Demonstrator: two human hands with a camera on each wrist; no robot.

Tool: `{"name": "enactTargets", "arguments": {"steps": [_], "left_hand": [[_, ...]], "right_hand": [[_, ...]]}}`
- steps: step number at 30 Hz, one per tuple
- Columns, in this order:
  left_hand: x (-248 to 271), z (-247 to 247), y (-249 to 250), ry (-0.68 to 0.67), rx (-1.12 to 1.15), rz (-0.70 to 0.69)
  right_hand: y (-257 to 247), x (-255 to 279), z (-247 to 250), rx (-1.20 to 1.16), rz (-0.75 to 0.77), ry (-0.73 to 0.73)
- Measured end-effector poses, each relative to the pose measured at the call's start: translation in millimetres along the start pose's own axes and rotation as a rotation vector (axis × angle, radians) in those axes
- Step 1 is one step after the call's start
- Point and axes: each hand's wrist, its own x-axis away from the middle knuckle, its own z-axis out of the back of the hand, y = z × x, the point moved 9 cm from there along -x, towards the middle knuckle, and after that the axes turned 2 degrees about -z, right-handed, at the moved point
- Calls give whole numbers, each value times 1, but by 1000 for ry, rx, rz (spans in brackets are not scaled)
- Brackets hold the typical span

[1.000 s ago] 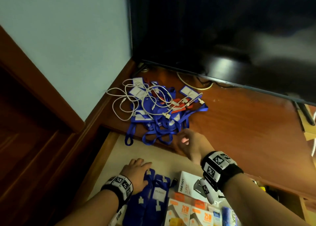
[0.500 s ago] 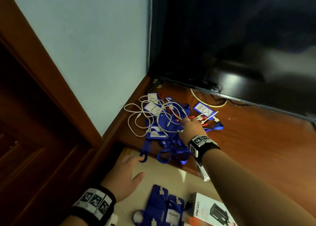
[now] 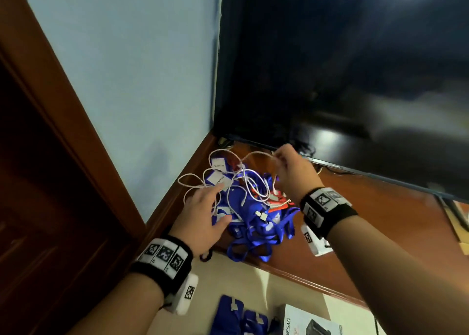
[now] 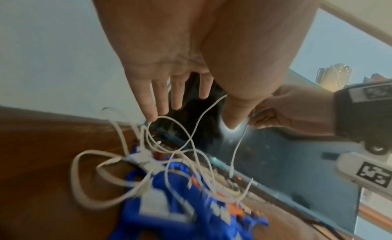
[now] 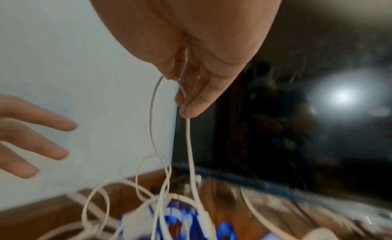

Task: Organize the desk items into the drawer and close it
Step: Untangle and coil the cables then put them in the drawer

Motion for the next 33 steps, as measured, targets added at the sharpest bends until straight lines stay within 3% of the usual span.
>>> {"name": "enactTargets", "arguments": {"steps": [7, 11, 14, 16, 20, 23, 29, 33], "left_hand": [[-75, 65, 109, 209, 110, -142], [-100, 81, 193, 150, 223, -324], [-112, 90, 226, 103, 459, -301], [-120, 106, 235, 148, 467, -294], [-136, 142, 252, 229, 451, -342], [-145, 162, 264, 252, 338, -298], [-135, 125, 282, 35, -15, -323], [-98, 67, 298, -214, 276, -375]], "right_hand": [[-66, -7, 124, -123, 152, 208], [-83, 5, 181, -189, 205, 306], [-72, 16, 217, -155, 207, 360], [-55, 23, 235, -123, 172, 330], [-8, 47, 234, -45, 13, 65], [11, 71, 227, -154, -43, 5], [2, 86, 219, -547, -54, 8], [-28, 79, 230, -750, 22, 86]]}}
